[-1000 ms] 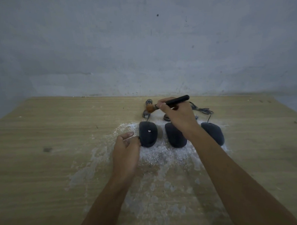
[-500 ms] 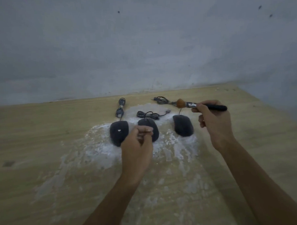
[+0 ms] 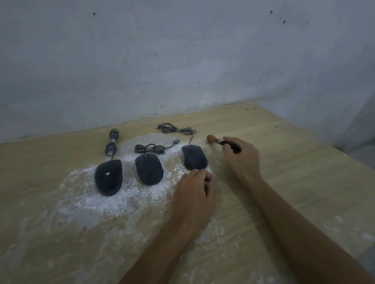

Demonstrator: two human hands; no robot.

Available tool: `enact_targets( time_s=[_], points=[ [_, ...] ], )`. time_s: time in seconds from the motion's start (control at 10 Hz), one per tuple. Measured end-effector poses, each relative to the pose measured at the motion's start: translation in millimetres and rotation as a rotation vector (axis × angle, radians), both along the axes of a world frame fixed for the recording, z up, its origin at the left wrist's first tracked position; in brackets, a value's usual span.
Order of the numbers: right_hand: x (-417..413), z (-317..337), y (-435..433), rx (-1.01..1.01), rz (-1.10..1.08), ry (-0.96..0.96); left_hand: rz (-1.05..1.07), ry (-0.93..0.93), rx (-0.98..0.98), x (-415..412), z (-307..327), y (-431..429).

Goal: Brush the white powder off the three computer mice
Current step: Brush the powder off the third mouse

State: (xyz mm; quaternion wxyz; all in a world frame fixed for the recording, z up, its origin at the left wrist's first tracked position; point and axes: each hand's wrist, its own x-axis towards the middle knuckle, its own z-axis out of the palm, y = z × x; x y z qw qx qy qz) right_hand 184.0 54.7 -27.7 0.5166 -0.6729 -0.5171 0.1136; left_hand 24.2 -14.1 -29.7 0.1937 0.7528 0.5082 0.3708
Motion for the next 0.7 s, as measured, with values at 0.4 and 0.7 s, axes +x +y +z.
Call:
enact_targets(
  time_s=[0.4,0.7],
  points=[
    [-1,-11,12,-0.166,0.043,-0.386,0.049,-0.047,0.008,-12,-4,2],
    [-6,-8,7,-0.161,0.038,-0.364,0.079,-0.149,-0.005,-25,1,-11]
  ],
)
